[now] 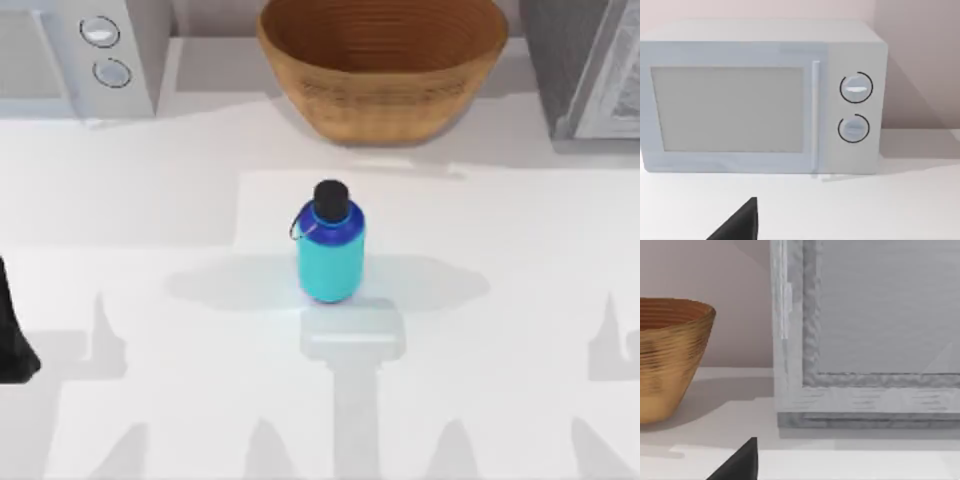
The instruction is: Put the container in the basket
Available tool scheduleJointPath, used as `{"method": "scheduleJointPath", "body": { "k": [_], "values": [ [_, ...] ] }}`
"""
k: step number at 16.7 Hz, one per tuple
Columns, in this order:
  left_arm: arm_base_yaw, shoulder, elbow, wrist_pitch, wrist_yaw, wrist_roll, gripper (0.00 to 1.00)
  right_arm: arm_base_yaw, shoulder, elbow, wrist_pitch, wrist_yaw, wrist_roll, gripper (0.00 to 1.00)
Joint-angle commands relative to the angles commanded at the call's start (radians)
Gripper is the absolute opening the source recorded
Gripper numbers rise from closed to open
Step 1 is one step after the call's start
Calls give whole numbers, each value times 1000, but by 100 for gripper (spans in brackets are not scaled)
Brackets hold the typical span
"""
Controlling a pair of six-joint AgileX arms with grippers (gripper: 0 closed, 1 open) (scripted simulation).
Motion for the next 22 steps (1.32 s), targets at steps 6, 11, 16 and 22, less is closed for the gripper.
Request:
{"method": "scheduleJointPath", "body": {
  "k": [6, 11, 16, 22],
  "values": [
    [-33, 104, 27, 100, 22, -2, 100, 0, 0, 0, 0, 0, 0, 100],
    [-124, 464, 96, 404, 78, 3, 100, 0, 0, 0, 0, 0, 0, 100],
    [-240, 992, 178, 808, 148, 18, 100, 0, 0, 0, 0, 0, 0, 100],
    [-382, 1648, 274, 1293, 235, 35, 100, 0, 0, 0, 0, 0, 0, 100]
  ]
}}
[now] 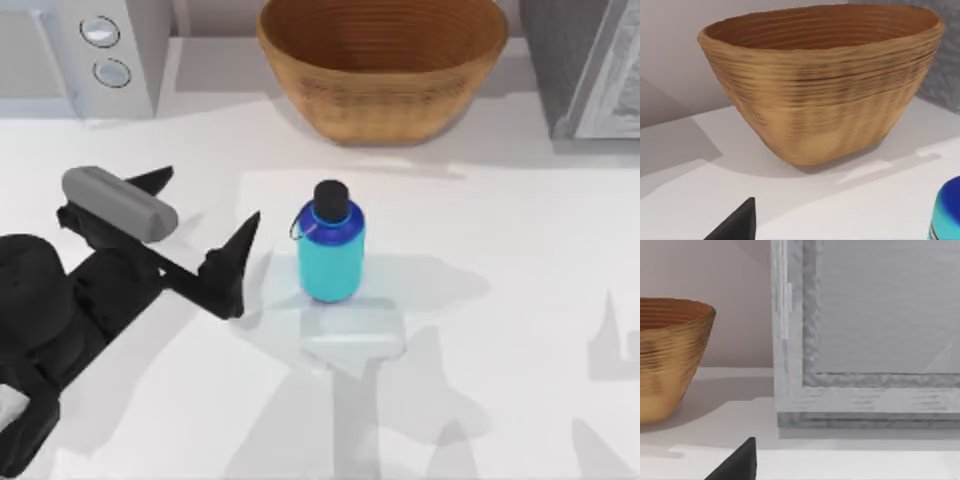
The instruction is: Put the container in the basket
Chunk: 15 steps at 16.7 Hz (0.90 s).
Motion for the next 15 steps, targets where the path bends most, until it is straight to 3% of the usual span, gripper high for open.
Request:
{"method": "scheduleJointPath", "body": {
  "k": [7, 15],
  "values": [
    [-113, 485, 83, 372, 72, 8, 100, 0, 0, 0, 0, 0, 0, 100],
    [-124, 539, 94, 414, 80, 8, 100, 0, 0, 0, 0, 0, 0, 100]
  ]
}}
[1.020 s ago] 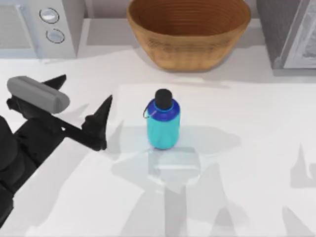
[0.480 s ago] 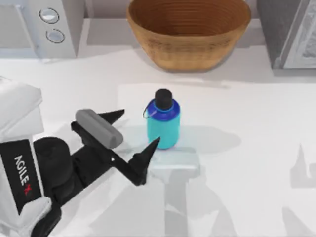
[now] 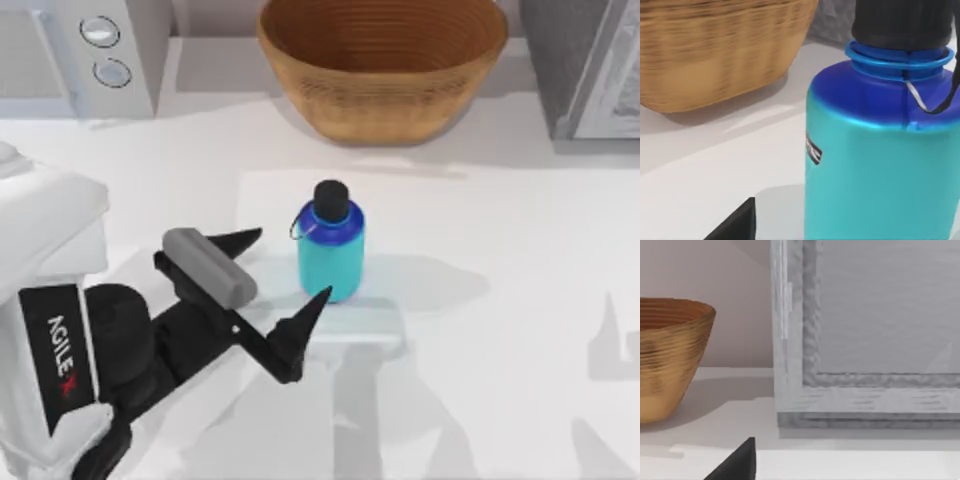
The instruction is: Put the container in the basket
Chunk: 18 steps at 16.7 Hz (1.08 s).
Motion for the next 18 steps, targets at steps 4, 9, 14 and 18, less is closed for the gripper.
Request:
{"method": "scheduleJointPath", "body": {
  "k": [4, 9, 14, 18],
  "values": [
    [-25, 25, 93, -63, -20, -2, 100, 0, 0, 0, 0, 0, 0, 100],
    [-65, 70, 256, -180, -59, -7, 100, 0, 0, 0, 0, 0, 0, 100],
    [-72, 76, 280, -198, -65, -8, 100, 0, 0, 0, 0, 0, 0, 100],
    [-72, 76, 280, -198, -65, -8, 70, 0, 0, 0, 0, 0, 0, 100]
  ]
}}
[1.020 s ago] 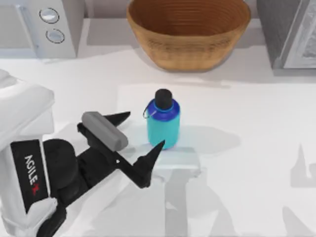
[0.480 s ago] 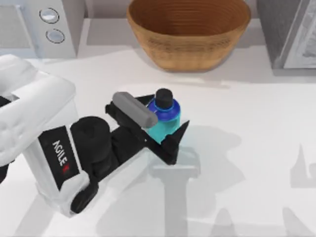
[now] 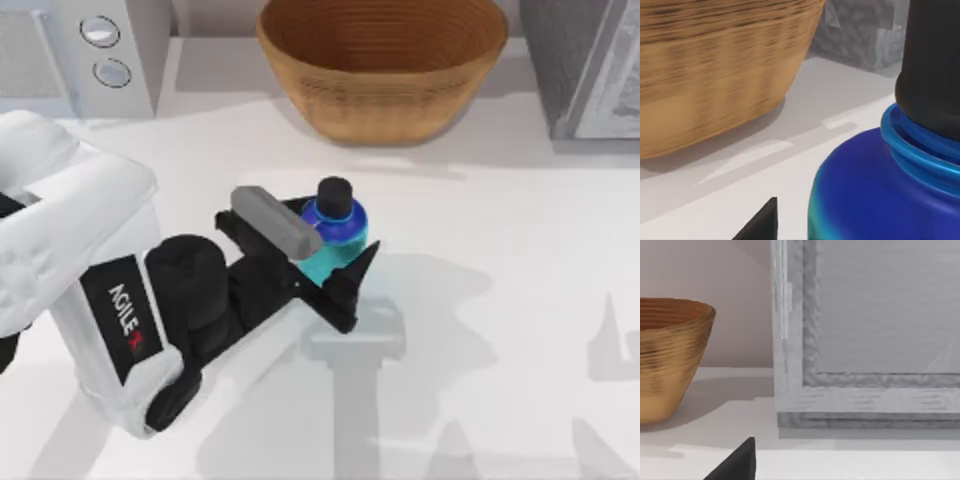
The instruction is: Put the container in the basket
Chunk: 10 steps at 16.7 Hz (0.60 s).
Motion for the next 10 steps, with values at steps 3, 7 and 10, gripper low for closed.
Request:
{"method": "scheduleJointPath", "body": {
  "k": [3, 7, 10],
  "values": [
    [0, 0, 0, 0, 0, 0, 47, 0, 0, 0, 0, 0, 0, 100],
    [0, 0, 0, 0, 0, 0, 17, 0, 0, 0, 0, 0, 0, 100],
    [0, 0, 0, 0, 0, 0, 0, 0, 0, 0, 0, 0, 0, 100]
  ]
}}
